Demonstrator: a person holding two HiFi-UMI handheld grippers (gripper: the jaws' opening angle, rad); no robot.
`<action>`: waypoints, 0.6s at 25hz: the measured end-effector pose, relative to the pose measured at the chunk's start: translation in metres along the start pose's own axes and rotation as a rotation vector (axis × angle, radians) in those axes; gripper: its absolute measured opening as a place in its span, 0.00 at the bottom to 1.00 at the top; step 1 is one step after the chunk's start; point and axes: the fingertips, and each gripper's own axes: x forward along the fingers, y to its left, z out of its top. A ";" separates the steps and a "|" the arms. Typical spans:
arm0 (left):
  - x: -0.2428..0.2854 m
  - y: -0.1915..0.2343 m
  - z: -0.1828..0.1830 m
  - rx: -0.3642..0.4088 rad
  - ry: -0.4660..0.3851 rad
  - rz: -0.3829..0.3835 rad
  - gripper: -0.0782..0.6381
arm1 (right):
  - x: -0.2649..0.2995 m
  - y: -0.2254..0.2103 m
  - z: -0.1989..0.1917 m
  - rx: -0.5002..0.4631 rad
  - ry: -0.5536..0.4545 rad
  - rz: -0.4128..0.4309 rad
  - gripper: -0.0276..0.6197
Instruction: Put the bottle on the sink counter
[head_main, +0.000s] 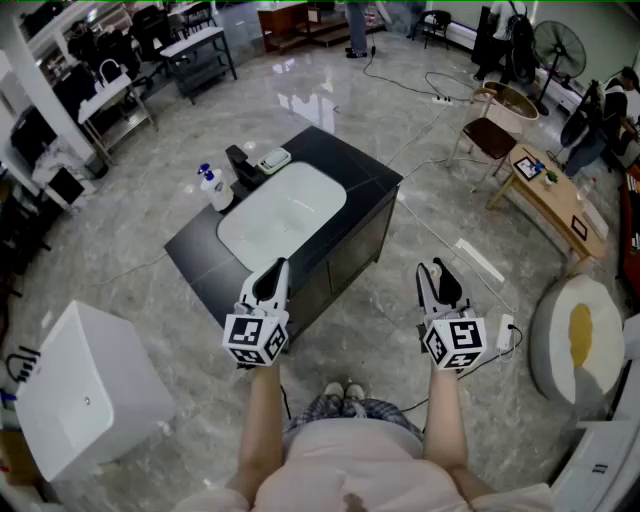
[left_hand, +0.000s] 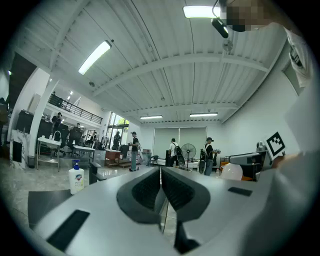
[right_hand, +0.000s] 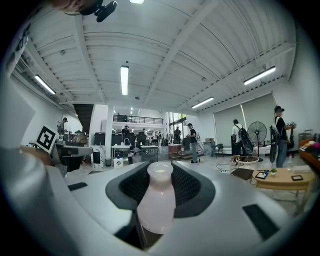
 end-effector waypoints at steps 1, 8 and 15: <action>0.000 0.000 0.000 -0.001 0.000 -0.001 0.15 | 0.000 0.000 0.000 0.002 0.000 -0.001 0.27; 0.001 0.001 -0.003 -0.006 0.006 0.000 0.15 | 0.002 0.000 0.000 0.010 -0.004 -0.003 0.27; -0.001 0.002 -0.005 -0.010 0.009 0.002 0.15 | 0.002 0.003 0.001 0.018 -0.015 0.006 0.27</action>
